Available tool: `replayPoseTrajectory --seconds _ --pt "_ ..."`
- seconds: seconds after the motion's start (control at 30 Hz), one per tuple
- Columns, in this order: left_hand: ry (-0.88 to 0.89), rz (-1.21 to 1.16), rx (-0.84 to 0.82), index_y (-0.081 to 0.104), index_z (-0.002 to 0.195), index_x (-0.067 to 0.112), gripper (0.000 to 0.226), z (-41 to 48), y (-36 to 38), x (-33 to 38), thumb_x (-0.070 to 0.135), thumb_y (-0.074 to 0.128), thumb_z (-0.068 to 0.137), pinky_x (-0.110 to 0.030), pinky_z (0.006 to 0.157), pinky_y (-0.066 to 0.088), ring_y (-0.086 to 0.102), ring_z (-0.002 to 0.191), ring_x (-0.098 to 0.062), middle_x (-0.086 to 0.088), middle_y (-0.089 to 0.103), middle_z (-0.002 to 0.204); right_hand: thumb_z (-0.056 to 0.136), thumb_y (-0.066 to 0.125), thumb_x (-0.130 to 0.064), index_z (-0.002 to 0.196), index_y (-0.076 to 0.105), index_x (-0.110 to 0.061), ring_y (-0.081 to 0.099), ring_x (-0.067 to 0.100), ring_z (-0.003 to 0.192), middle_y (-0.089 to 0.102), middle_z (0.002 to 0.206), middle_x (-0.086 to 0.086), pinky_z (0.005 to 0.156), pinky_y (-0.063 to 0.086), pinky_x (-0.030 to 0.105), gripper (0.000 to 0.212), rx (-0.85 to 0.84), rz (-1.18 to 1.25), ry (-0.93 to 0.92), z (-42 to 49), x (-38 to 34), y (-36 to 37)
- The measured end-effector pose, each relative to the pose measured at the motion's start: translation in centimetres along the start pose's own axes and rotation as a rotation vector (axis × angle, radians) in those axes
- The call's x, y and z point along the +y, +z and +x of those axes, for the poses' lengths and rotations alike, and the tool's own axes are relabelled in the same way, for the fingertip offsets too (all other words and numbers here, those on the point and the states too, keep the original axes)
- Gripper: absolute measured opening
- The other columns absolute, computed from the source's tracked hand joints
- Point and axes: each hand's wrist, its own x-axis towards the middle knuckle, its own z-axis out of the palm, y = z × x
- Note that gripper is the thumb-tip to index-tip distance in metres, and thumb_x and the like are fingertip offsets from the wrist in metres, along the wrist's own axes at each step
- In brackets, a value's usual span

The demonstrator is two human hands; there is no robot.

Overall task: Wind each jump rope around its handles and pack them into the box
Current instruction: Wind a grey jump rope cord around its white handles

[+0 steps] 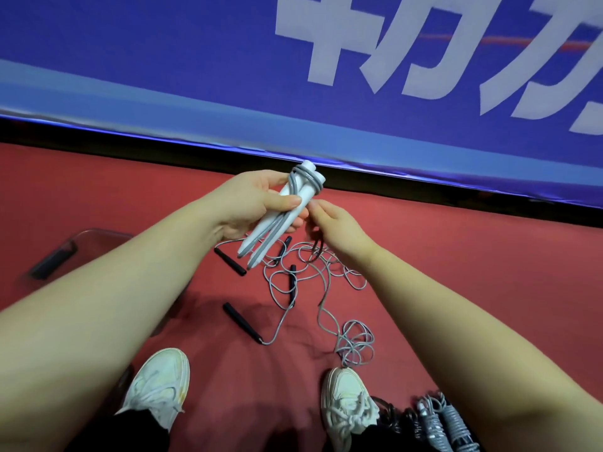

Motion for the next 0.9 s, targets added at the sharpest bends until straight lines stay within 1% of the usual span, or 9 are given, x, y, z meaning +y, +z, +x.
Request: replayPoseTrajectory --seconds 0.07,0.13,0.23,0.33,0.43,0.53,0.63,0.73,0.9 --pt "0.003 -0.017 0.03 0.061 0.096 0.011 0.018 0.1 -0.4 0.1 -0.002 0.05 0.092 -0.026 0.059 0.057 0.067 0.06 -0.016 -0.012 0.068 0.077 0.103 0.033 -0.019 0.09 0.049 -0.02 0.03 0.005 0.041 0.044 0.06 -0.005 0.043 0.026 0.02 0.021 -0.017 0.207 0.043 0.1 -0.2 -0.1" --pt "-0.001 -0.011 0.067 0.061 0.094 0.012 0.018 0.1 -0.7 0.2 -0.003 0.05 0.092 -0.025 0.057 0.057 0.067 0.058 -0.015 -0.012 0.067 0.077 0.103 0.034 -0.019 0.089 0.047 -0.02 0.027 0.005 0.039 0.041 0.058 -0.002 0.041 0.023 0.017 0.02 -0.032 0.179 0.053 0.2 -0.3 -0.1" --pt "-0.017 0.038 0.136 0.061 0.094 0.014 0.02 0.3 -1.2 -0.3 -0.003 0.05 0.093 -0.023 0.058 0.058 0.067 0.056 -0.012 -0.013 0.065 0.079 0.102 0.035 -0.021 0.08 0.052 -0.019 0.037 0.005 0.044 0.046 0.06 -0.001 0.047 0.031 0.017 0.028 -0.018 -0.075 0.037 0.3 -0.1 0.8" --pt "-0.012 0.14 0.229 0.063 0.102 0.014 0.022 0.8 -2.0 -1.1 -0.002 0.052 0.092 -0.026 0.062 0.056 0.065 0.057 -0.01 -0.01 0.064 0.079 0.102 0.037 -0.022 0.099 0.063 -0.018 0.04 0.009 0.054 0.044 0.064 -0.007 0.056 0.033 0.022 0.027 0.028 -0.291 0.039 0.4 -0.2 1.3" --pt "0.045 0.244 0.329 0.06 0.117 0.016 0.033 1.4 -2.6 -1.5 -0.003 0.056 0.09 -0.021 0.06 0.056 0.064 0.058 -0.009 -0.006 0.065 0.08 0.102 0.032 -0.026 0.115 0.06 -0.017 0.048 0.014 0.076 0.051 0.078 -0.008 0.07 0.034 0.025 0.032 0.046 -0.574 0.066 0.2 -0.3 1.2" --pt "0.097 0.418 0.386 0.059 0.122 0.02 0.04 2.1 -2.7 -2.0 0.0 0.059 0.087 -0.022 0.062 0.055 0.065 0.062 -0.014 -0.001 0.066 0.08 0.101 0.032 -0.022 0.1 0.06 -0.017 0.05 0.018 0.075 0.053 0.078 -0.004 0.07 0.038 0.029 0.028 0.031 -0.529 0.124 -0.1 -0.5 1.5" --pt "0.075 0.751 0.423 0.063 0.111 0.016 0.027 2.4 -2.6 -2.6 0.012 0.063 0.085 -0.03 0.067 0.049 0.066 0.071 -0.021 -0.004 0.068 0.085 0.098 0.034 -0.013 0.076 0.054 -0.017 0.044 0.012 0.052 0.047 0.061 -0.003 0.05 0.035 0.023 0.03 -0.055 -0.384 0.21 -0.3 -1.8 1.5" --pt "0.043 1.108 0.386 0.062 0.089 0.013 0.01 2.2 -1.8 -2.6 0.023 0.06 0.088 -0.032 0.063 0.035 0.055 0.079 -0.029 -0.005 0.06 0.081 0.099 0.036 -0.017 0.088 0.057 -0.013 0.041 0.005 0.043 0.044 0.059 -0.003 0.037 0.032 0.013 0.024 -0.12 -0.356 0.312 -0.7 -3.4 0.8" --pt "0.087 1.399 0.33 0.057 0.099 0.015 0.011 2.3 0.3 -3.4 0.025 0.055 0.094 -0.032 0.065 0.031 0.051 0.084 -0.028 -0.008 0.062 0.097 0.101 0.037 -0.02 0.107 0.062 -0.005 0.053 0.022 0.072 0.059 0.088 0.01 0.061 0.043 0.029 0.03 -0.277 -0.837 0.304 -1.0 -5.1 0.4"
